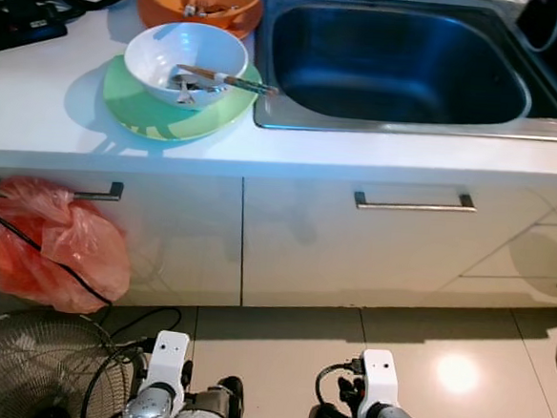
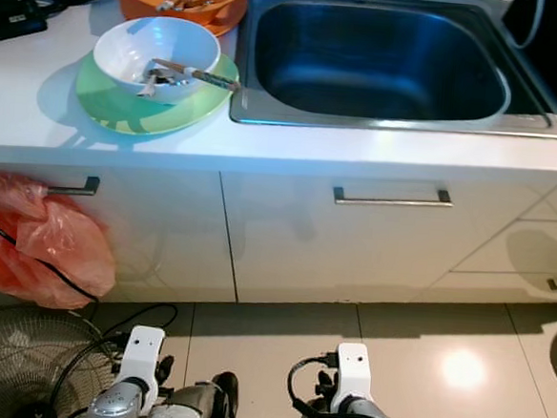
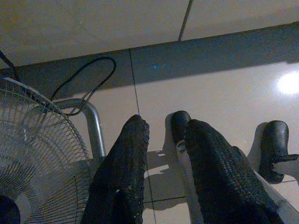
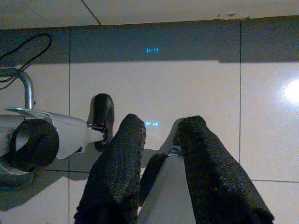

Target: Kitchen organization

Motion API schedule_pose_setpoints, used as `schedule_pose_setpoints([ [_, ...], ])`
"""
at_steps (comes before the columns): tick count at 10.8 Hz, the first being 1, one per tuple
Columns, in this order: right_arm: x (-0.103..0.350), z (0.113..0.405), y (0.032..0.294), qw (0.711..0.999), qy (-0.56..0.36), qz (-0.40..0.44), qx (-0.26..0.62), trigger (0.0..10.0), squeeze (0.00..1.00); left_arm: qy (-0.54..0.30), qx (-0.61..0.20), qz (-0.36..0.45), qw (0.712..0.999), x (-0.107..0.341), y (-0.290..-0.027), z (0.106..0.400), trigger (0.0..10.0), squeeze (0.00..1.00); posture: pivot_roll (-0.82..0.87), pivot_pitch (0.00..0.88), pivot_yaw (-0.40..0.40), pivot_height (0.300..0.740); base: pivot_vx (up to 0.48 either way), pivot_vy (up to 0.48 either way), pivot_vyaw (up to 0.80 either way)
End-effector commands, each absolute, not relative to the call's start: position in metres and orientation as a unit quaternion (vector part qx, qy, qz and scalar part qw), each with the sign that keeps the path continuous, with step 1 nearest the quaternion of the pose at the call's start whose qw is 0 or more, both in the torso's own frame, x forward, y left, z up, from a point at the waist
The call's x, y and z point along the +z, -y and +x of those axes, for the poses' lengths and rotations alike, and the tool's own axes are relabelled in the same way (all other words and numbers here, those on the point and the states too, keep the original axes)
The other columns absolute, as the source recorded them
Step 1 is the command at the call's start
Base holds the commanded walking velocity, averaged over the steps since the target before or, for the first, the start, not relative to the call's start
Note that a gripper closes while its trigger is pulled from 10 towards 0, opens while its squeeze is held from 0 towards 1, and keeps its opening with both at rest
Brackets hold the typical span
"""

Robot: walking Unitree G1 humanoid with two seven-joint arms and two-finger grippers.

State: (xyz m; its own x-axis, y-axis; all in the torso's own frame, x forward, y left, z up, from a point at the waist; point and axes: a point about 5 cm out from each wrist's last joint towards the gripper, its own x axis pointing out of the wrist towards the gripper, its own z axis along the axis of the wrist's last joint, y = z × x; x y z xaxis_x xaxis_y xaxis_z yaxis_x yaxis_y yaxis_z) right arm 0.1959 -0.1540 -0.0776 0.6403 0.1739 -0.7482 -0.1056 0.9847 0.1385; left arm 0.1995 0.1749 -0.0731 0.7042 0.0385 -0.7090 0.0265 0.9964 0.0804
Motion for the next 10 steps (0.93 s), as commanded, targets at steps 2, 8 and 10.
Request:
schedule_pose_setpoints([
  [2,-0.0815,0.1883,0.1565,0.900,-0.428,0.047,0.068,10.0,0.00,-0.397,0.001,0.045,0.917,-0.0770,-0.1739,0.1931,10.0,0.00,0.16,0.210,0.000,0.740,0.000,0.000,0.00],
  [8,-0.0813,0.1881,0.1620,0.902,-0.426,0.044,0.060,10.0,0.00,-0.389,-0.008,0.059,0.919,-0.0750,-0.1717,0.1968,10.0,0.00,0.16,0.211,0.001,0.740,0.000,0.000,0.00],
  [10,-0.0816,0.1877,0.1612,0.901,-0.427,0.044,0.060,10.0,0.00,-0.389,-0.007,0.060,0.919,-0.0749,-0.1721,0.1969,10.0,0.00,0.16,0.213,0.001,0.740,0.000,0.000,0.00],
])
